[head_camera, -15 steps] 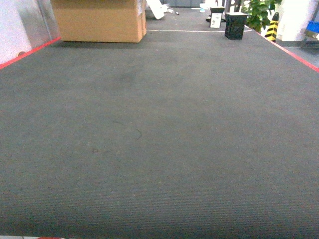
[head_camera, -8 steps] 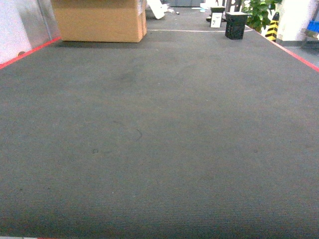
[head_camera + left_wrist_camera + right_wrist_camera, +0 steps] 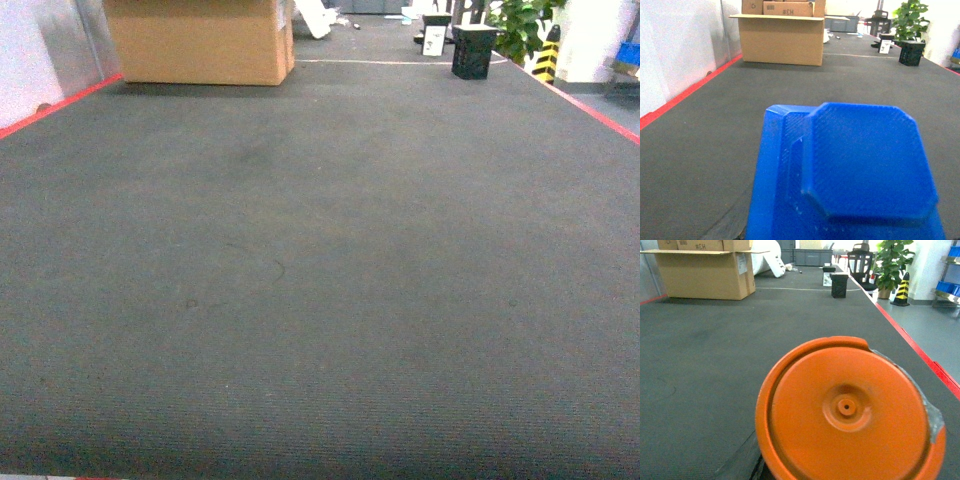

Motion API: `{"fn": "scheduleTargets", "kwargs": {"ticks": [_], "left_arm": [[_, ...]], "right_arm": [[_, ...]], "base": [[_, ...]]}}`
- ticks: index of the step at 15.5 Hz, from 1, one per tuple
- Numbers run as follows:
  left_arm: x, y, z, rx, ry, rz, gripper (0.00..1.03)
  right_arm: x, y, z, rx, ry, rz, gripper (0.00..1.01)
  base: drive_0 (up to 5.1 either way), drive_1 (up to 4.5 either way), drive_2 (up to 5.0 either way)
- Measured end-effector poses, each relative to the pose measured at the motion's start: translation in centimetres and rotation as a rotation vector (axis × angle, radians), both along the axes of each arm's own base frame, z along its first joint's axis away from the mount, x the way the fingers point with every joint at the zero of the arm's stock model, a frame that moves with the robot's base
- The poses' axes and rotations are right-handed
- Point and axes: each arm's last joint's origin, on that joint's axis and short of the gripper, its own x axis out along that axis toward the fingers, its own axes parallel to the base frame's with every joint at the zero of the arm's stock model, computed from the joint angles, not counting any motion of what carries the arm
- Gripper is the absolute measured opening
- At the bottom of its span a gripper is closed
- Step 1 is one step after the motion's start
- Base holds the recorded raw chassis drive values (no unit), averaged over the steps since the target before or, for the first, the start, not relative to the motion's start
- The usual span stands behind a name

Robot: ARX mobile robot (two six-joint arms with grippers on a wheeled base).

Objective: Sort blue parts and orange caps into right shelf containers

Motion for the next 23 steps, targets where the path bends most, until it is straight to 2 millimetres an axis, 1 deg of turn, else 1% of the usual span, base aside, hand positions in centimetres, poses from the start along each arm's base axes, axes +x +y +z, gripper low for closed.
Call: {"fn": "scheduleTargets", "kwargs": {"ticks": [2,3,4,5,6,23], "left_arm": [[-0.2,0.0,-0.7,0.0,-0.01,0.0,0.44],[-0.7,0.0,-1.4,0.0,0.034,0.0,0.44],[-1.1,0.0,-1.3,-0.001,0.02,0.002,0.44],[-1.2,0.0,-0.9,-0.002,-0.008,0.003,0.44],[-1.2,0.0,-1.3,-0.001,0.013,0.001,0.44],[-1.2,0.0,-1.2,-0.002,0.006,0.0,0.44]], "right_arm": [[-0.5,0.0,-0.5,0.0,0.022,0.0,0.45],[-1.0,0.0,-1.3,0.0,0.044,0.002,0.45],[-1.2,0.0,-0.8,0.0,-0.024,-0.001,0.45],[-1.2,0.0,-0.8,0.0,-0.014,0.0,0.45],[-1.2,0.0,-1.0,0.0,-0.003,0.0,0.45],[-1.2,0.0,-0.9,0.0,-0.008,0.0,0.45]], "base": [[0.0,0.0,0.0],[0.0,0.0,0.0],[0.0,0.0,0.0],[0.0,0.0,0.0],[0.0,0.0,0.0],[0.0,0.0,0.0]]}}
